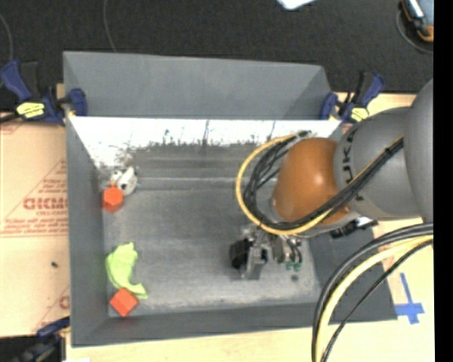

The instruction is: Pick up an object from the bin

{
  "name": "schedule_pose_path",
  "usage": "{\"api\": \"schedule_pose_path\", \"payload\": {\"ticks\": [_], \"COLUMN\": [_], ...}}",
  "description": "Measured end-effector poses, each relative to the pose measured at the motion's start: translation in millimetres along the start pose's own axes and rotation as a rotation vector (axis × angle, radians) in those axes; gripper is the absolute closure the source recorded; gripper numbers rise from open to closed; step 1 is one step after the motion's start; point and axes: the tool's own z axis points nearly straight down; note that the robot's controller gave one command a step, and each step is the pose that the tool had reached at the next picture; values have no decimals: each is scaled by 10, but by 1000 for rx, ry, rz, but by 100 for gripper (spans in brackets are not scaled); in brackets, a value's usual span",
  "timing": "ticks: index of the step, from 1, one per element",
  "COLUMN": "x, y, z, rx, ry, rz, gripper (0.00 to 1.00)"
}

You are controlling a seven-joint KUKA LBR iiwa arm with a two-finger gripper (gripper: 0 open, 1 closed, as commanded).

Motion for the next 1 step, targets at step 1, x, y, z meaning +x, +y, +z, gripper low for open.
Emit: {"api": "schedule_pose_path", "payload": {"ticks": [1], "x": [0], "y": [0], "z": [0], "rx": [0], "ry": [0], "rz": [1], "gripper": [100]}}
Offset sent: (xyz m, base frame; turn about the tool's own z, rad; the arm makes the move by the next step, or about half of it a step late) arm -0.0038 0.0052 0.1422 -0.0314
